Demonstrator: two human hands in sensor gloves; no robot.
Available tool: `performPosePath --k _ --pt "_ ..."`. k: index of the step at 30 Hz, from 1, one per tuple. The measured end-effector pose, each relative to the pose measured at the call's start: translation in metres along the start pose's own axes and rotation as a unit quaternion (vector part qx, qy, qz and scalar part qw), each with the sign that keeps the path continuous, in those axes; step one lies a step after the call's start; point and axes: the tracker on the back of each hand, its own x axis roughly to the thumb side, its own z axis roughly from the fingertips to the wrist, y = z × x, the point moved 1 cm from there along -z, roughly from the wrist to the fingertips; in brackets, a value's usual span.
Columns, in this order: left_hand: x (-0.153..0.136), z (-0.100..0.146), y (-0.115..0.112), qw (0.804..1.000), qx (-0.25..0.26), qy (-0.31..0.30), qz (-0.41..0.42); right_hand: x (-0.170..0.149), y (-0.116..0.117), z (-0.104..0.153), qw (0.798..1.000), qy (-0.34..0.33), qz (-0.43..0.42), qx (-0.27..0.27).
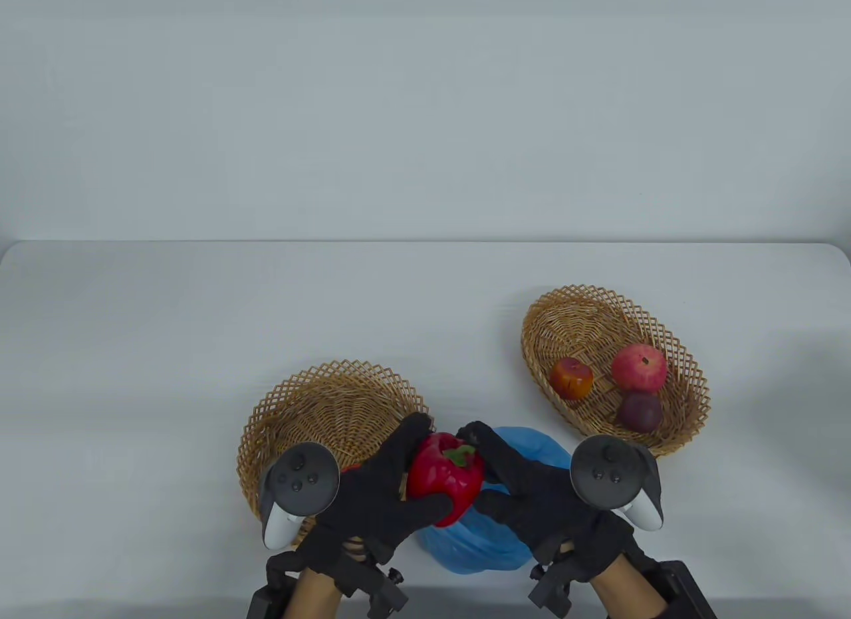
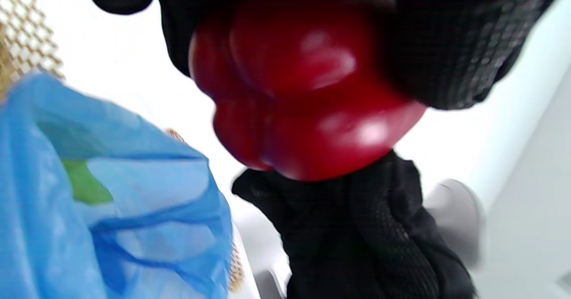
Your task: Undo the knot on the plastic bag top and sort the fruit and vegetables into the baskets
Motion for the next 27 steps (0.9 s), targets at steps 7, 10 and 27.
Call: performPosePath --k 7,10,27 --pt "0.006 0.023 0.036 0.924 0.217 0.152 -0.277 0.000 0.007 -0.001 0.987 0.009 0.152 -0.048" --pt "-0.009 0.028 0.050 0.890 0.236 0.253 -0.298 0.001 0.008 -0.001 0.975 0.008 0.213 -0.069" --pt "-0.085 0.018 0.054 0.794 0.154 0.481 -0.338 -0.024 0.019 -0.010 0.952 0.054 0.302 -0.013"
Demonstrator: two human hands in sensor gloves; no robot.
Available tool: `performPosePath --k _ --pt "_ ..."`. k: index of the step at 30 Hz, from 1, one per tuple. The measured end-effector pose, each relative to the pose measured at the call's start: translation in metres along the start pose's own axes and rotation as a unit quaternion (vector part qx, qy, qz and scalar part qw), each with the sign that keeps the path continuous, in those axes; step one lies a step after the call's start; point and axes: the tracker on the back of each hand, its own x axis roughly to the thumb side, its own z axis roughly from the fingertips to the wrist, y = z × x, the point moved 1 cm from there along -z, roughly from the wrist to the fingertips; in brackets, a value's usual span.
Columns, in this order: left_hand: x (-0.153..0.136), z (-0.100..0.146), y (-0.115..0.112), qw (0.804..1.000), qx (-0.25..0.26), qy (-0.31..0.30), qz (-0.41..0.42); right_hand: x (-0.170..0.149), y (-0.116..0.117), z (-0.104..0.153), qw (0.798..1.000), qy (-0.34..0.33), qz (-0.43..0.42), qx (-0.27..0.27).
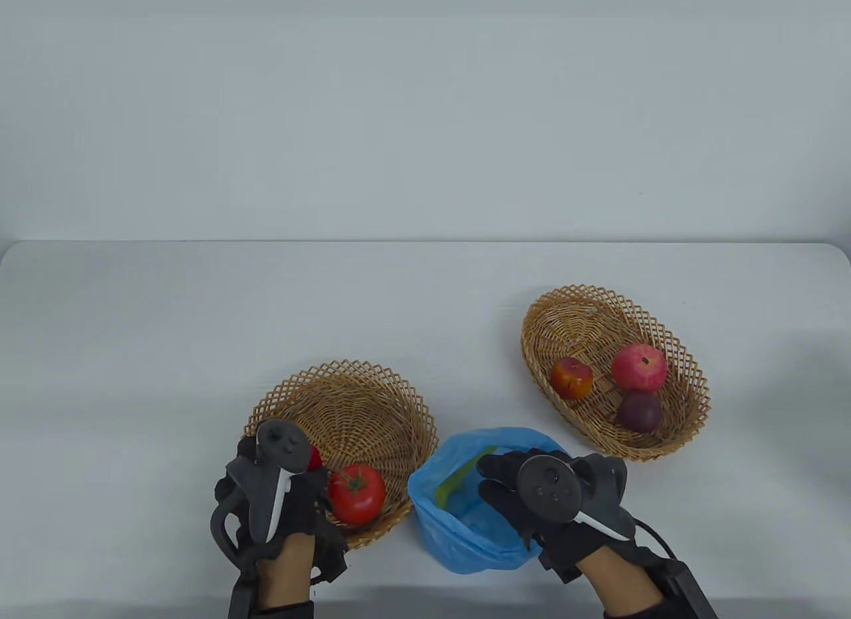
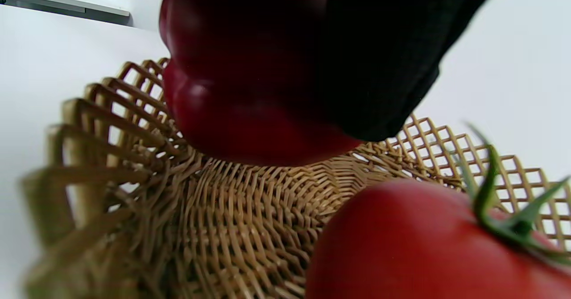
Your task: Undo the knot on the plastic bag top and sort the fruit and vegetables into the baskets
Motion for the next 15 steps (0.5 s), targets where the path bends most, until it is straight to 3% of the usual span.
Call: performPosePath --k 5,15 --pt "-0.001 -0.009 -0.012 0.999 -0.053 0.006 -0.005 0.002 0.001 0.000 1.000 -0.002 -0.002 0.008" --pt "0.000 -0.010 -0.016 0.997 -0.082 -0.005 0.000 0.002 0.002 -0.001 1.000 0.001 0.001 0.017"
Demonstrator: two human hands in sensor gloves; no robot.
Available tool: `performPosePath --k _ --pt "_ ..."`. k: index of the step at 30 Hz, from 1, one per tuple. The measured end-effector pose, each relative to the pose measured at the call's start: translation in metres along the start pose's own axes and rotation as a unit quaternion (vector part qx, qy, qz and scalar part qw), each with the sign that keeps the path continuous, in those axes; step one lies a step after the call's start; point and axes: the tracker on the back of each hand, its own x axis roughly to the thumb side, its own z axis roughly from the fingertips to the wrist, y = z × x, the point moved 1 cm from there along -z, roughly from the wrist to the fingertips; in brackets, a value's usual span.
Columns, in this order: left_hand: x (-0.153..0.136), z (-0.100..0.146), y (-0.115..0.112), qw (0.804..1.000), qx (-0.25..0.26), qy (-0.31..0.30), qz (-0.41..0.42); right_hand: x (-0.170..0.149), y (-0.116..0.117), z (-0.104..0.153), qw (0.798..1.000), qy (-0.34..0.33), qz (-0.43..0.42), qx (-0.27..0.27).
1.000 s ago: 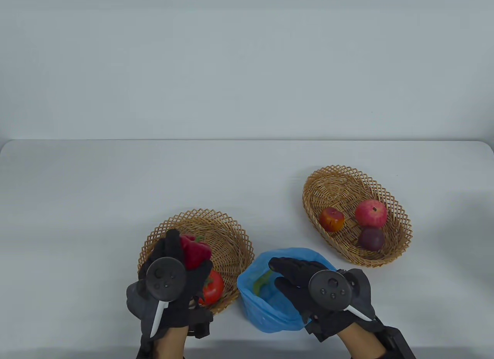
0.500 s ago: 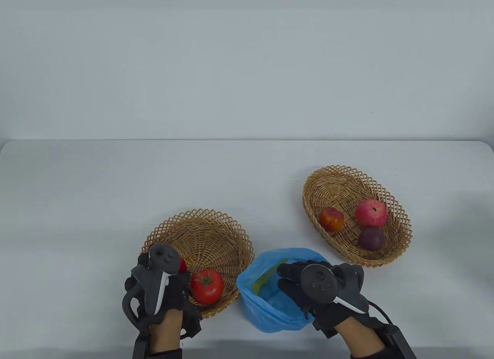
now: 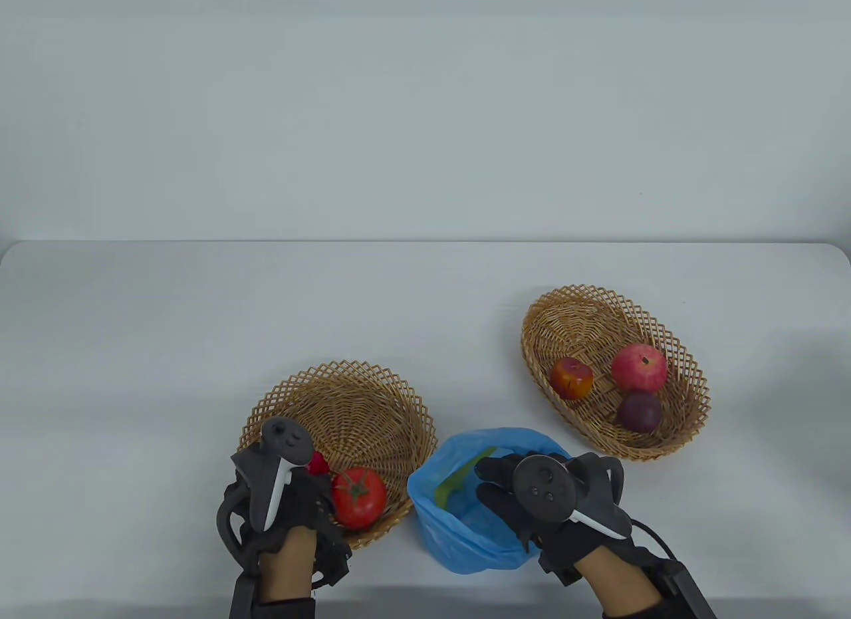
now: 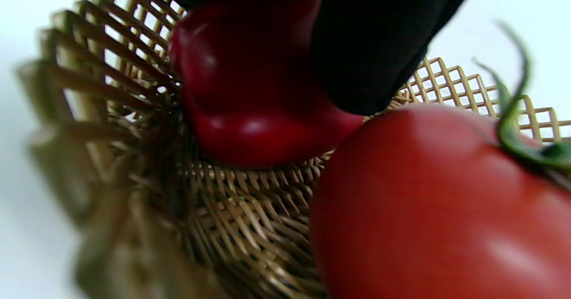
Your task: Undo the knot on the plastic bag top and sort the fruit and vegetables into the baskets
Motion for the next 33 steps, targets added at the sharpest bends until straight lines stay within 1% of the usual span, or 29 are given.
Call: performPosePath --k 3,4,6,9,10,11,12,13,14,16,17,19,20,21,24,25,28,30,33 --pt "0.000 0.001 0.001 1.000 -0.002 -0.005 0.008 0.000 0.000 0.000 1.000 0.000 0.003 0.001" --pt "0.000 0.003 0.004 1.000 0.003 -0.009 0.016 0.000 0.000 0.000 1.000 0.001 0.004 0.002" --pt "0.000 0.010 0.013 0.999 0.029 -0.023 0.038 0.000 -0.001 0.000 1.000 0.002 0.004 0.002" --pt "0.004 0.033 0.032 0.989 0.113 -0.063 0.070 0.000 -0.001 0.000 1.000 0.003 0.007 -0.001" --pt "0.007 0.045 0.039 0.981 0.153 -0.085 0.085 0.000 -0.001 -0.001 1.000 0.004 0.007 0.000" --pt "0.010 0.053 0.042 0.974 0.178 -0.106 0.094 0.000 -0.001 -0.001 1.000 0.005 0.008 0.000" --pt "0.017 0.066 0.045 0.961 0.201 -0.155 0.111 0.000 0.000 -0.001 1.000 0.007 0.009 0.001" --pt "0.022 0.071 0.045 0.955 0.207 -0.180 0.118 0.000 0.000 -0.001 1.000 0.008 0.010 0.002" --pt "0.032 0.080 0.041 0.944 0.201 -0.232 0.123 0.000 0.001 -0.002 1.000 0.010 0.014 0.005" --pt "0.051 0.089 0.029 0.931 0.165 -0.307 0.111 0.000 0.003 -0.003 1.000 0.011 0.023 0.009" --pt "0.059 0.092 0.022 0.931 0.148 -0.319 0.093 0.000 0.003 -0.004 1.000 0.012 0.026 0.011" --pt "0.079 0.097 0.003 0.928 0.109 -0.357 0.009 0.000 0.005 -0.005 0.999 0.015 0.031 0.016" --pt "0.085 0.097 -0.004 0.926 0.088 -0.366 -0.019 0.000 0.006 -0.005 0.999 0.016 0.033 0.018" --pt "0.091 0.096 -0.014 0.925 0.061 -0.372 -0.050 0.000 0.009 -0.006 0.999 0.016 0.039 0.023" --pt "0.102 0.094 -0.031 0.921 0.012 -0.376 -0.099 0.001 0.014 -0.008 0.998 0.019 0.052 0.032" --pt "0.104 0.093 -0.035 0.922 0.013 -0.368 -0.116 0.001 0.016 -0.009 0.998 0.020 0.056 0.036" --pt "0.110 0.094 -0.041 0.924 0.057 -0.339 -0.167 0.004 0.022 -0.012 0.996 0.022 0.073 0.046" --pt "0.111 0.095 -0.041 0.924 0.071 -0.334 -0.173 0.005 0.025 -0.013 0.995 0.021 0.086 0.049" --pt "0.111 0.095 -0.042 0.925 0.072 -0.335 -0.163 0.007 0.028 -0.014 0.994 0.022 0.096 0.056"
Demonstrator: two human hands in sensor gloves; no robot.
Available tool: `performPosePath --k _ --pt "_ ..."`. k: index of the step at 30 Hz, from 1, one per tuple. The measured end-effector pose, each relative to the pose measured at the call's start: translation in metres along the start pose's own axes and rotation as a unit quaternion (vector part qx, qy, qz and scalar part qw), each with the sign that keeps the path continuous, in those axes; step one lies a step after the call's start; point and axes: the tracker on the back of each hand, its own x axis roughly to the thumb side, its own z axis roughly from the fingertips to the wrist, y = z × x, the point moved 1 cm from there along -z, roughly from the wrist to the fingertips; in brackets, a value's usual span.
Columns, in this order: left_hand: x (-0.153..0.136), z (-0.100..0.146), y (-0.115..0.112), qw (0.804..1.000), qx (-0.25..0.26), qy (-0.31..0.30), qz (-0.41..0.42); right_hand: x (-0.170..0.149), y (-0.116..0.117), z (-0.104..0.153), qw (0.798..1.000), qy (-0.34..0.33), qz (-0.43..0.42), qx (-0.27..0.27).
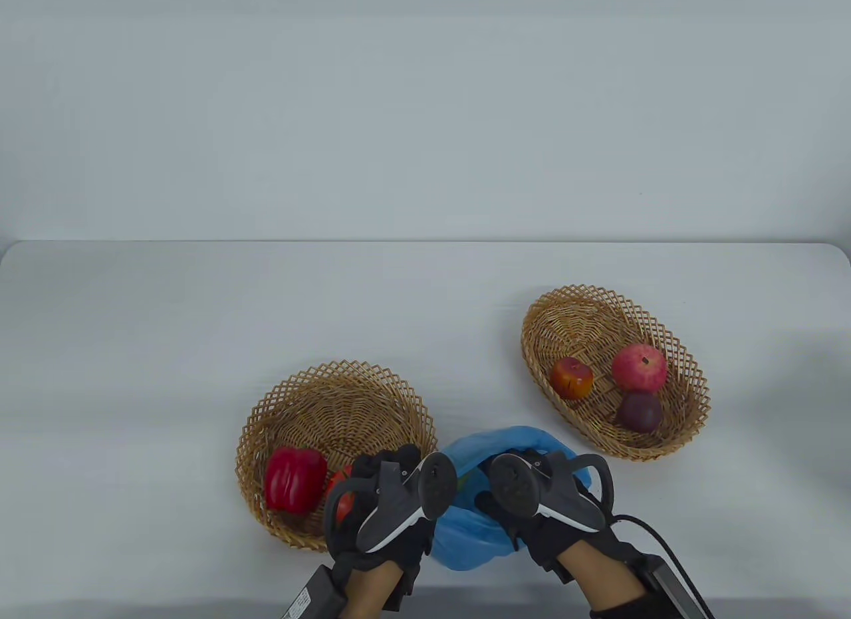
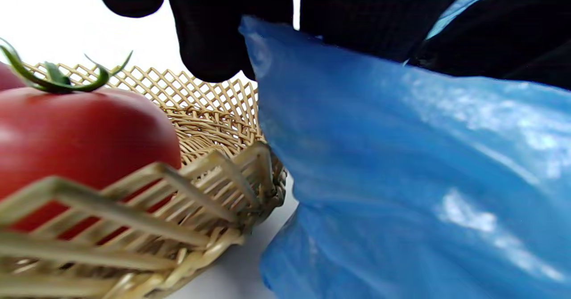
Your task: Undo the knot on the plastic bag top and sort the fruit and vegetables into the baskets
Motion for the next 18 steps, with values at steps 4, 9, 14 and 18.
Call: performPosePath --k 4,9,14,18 --pt "-0.0017 -0.0004 -0.0019 1.000 -0.008 -0.008 0.018 0.0007 0.0032 -0.0013 1.000 0.002 0.009 0.006" --pt "-0.0019 -0.0007 -0.0036 0.999 -0.018 -0.022 0.045 0.0004 0.0063 -0.0021 1.000 0.002 0.009 0.012" --pt "-0.0017 -0.0009 -0.0045 0.996 -0.028 -0.035 0.071 0.0032 0.0090 -0.0017 1.000 -0.009 -0.014 0.025" --pt "-0.0026 -0.0016 -0.0059 0.995 -0.036 -0.037 0.084 0.0078 0.0077 0.0005 0.999 -0.022 -0.029 0.015"
